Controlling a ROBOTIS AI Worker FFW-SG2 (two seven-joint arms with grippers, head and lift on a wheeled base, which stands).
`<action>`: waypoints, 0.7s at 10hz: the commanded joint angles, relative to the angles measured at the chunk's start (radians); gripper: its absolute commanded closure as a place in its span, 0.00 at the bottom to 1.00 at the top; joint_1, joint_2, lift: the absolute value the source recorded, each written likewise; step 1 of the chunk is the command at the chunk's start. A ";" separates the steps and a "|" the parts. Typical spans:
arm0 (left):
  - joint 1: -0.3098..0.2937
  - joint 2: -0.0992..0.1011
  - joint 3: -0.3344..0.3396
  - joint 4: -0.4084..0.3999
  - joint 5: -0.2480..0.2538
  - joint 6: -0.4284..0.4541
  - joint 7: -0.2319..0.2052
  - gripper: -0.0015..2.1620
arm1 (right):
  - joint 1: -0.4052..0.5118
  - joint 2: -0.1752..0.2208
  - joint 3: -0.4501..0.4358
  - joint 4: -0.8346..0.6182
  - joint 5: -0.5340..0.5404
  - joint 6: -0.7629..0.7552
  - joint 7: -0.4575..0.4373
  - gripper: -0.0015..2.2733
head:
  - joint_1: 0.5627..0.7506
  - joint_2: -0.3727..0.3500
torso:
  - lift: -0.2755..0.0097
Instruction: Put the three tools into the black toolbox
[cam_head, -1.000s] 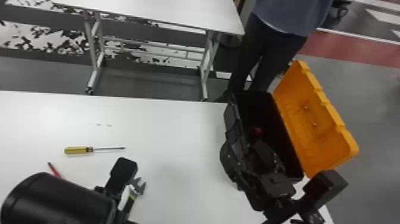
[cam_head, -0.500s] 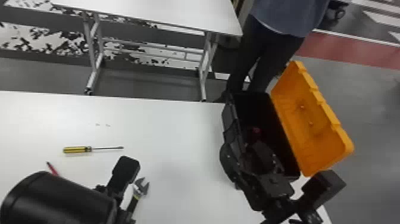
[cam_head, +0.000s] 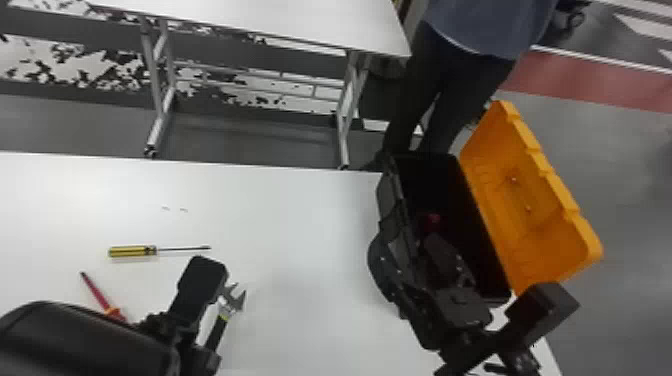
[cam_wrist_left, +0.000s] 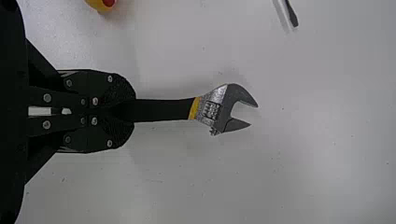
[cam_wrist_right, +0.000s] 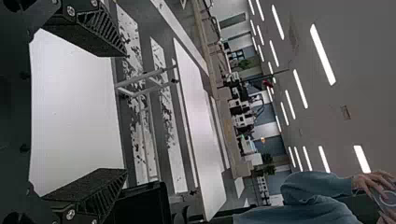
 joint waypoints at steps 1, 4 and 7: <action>0.030 0.005 0.012 -0.072 -0.008 0.001 0.000 0.99 | -0.004 0.001 0.006 0.000 0.006 0.006 0.000 0.05 | 0.70 0.17 | 0.79; 0.129 0.026 0.132 -0.240 0.006 0.001 -0.089 0.99 | -0.028 0.001 0.026 -0.006 0.032 0.080 0.002 0.05 | 0.70 0.22 | 0.79; 0.209 0.054 0.314 -0.355 0.112 0.001 -0.204 0.99 | -0.136 0.001 0.038 -0.012 0.061 0.347 0.005 0.05 | 0.70 0.32 | 0.79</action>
